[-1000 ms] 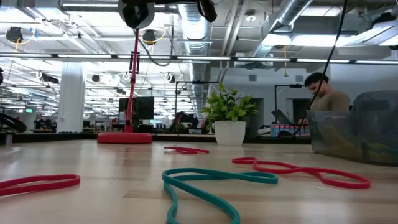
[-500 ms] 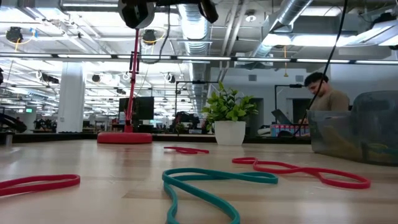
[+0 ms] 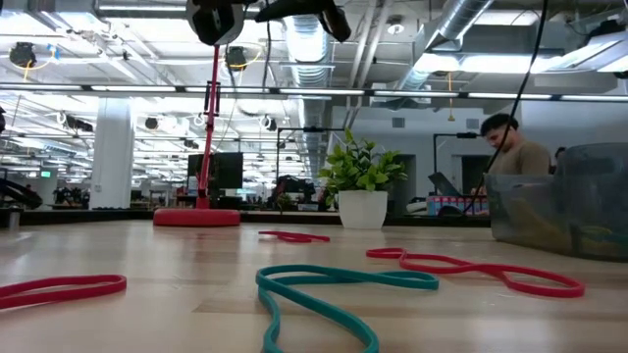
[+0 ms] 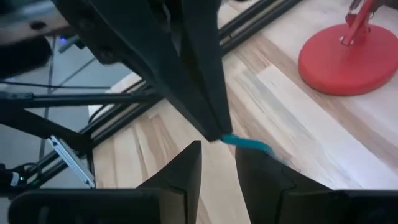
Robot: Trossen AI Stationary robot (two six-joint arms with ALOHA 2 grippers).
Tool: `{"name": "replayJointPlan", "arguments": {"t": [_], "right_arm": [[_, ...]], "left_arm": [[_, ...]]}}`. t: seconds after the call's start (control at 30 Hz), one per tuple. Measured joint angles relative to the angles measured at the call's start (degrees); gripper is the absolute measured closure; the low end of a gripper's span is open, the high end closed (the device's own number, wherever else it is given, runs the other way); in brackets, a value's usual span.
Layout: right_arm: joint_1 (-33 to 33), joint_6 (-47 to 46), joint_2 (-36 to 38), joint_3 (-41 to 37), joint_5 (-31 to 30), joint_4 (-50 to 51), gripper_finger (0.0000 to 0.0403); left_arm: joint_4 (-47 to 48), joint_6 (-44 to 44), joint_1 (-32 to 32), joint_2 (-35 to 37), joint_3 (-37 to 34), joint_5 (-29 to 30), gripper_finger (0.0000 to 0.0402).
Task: Pick and place items into bin
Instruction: Put the blue rubber band into the black bin
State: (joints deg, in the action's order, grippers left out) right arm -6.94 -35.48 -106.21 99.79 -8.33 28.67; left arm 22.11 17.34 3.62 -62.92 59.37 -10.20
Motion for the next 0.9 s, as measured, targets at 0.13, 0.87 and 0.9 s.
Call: {"name": "replayJointPlan", "arguments": {"t": [0.13,0.87,0.9], "right_arm": [[0.1,0.0,0.0,0.0,-2.9,-1.3,0.031],[0.2,2.8,0.0,0.0,-3.6,-3.3,0.0397],[0.1,2.8,0.0,0.0,-3.6,-3.4,0.0396]], "left_arm": [[-1.7,0.0,0.0,0.0,0.0,0.0,0.0401],[-3.8,0.9,-0.2,0.0,0.0,0.4,0.0399],[-3.8,0.8,-0.2,0.0,0.0,0.4,0.0397]]}}
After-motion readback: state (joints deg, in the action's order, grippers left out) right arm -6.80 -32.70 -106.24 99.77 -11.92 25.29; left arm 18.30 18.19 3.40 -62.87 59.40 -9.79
